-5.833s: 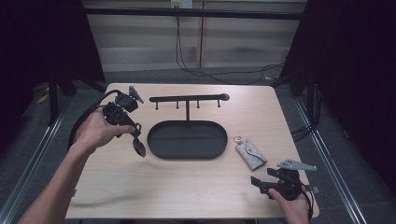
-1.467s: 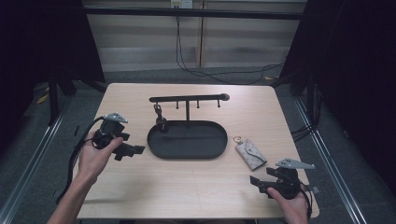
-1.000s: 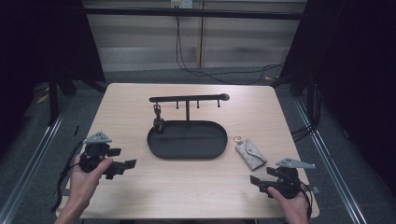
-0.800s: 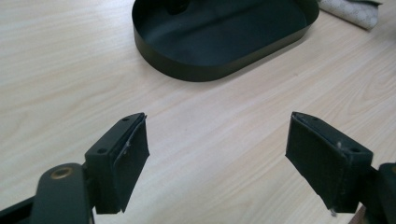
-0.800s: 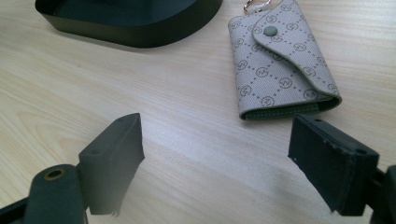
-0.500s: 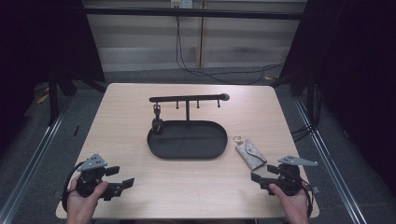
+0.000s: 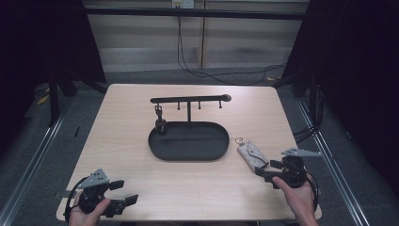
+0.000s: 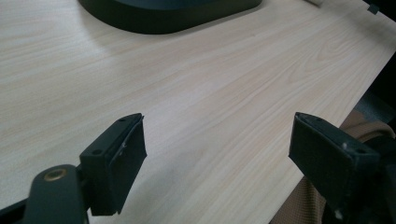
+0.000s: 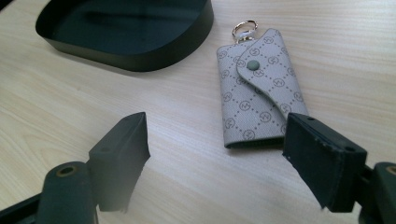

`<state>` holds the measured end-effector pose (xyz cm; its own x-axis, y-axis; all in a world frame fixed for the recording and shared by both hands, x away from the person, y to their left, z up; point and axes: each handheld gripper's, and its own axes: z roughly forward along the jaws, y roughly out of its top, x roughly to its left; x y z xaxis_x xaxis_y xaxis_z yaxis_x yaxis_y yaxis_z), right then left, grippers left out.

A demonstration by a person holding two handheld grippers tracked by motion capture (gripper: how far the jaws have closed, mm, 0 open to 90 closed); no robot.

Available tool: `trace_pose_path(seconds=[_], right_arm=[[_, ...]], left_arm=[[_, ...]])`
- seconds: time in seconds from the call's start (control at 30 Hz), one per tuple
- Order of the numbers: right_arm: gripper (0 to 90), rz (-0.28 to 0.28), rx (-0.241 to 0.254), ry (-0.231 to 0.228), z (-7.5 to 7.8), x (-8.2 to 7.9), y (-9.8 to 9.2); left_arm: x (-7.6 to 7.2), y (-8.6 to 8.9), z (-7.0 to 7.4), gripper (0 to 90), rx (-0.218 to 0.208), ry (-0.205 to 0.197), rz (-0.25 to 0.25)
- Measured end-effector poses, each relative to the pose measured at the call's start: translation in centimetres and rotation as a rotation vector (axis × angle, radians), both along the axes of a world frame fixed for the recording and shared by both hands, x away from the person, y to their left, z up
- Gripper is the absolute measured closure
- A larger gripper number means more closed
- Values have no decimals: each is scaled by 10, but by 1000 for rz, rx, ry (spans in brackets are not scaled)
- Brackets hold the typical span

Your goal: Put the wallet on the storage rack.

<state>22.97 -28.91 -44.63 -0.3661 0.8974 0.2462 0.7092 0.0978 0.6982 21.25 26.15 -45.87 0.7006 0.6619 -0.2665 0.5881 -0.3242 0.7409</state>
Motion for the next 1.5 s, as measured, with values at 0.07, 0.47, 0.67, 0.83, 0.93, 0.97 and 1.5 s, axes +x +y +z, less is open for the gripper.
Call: trace_pose_path(seconds=[0.07, 0.47, 0.67, 0.83, 0.93, 0.97, 1.5], right_arm=[[219, 12, -32, 11, 4, 6, 4], [205, 28, -118, 204, 11, 52, 24], [216, 39, -145, 248, 9, 68, 24], [229, 52, -158, 265, 15, 80, 24], [227, 59, -196, 288, 17, 89, 26], [213, 79, -202, 297, 16, 93, 27], [252, 87, -308, 424, -6, 119, 25]], left_arm=[[1, 1, -1, 166, 3, 4, -1], [0, 1, -3, 197, -15, 3, -27], [-2, -3, -2, 188, -1, 4, -49], [-2, -4, -2, 188, 3, -1, -55], [-2, -4, -2, 188, 1, 1, -53], [-2, -4, -2, 188, 0, 3, -54], [-3, -1, 0, 189, -12, -3, -51]])
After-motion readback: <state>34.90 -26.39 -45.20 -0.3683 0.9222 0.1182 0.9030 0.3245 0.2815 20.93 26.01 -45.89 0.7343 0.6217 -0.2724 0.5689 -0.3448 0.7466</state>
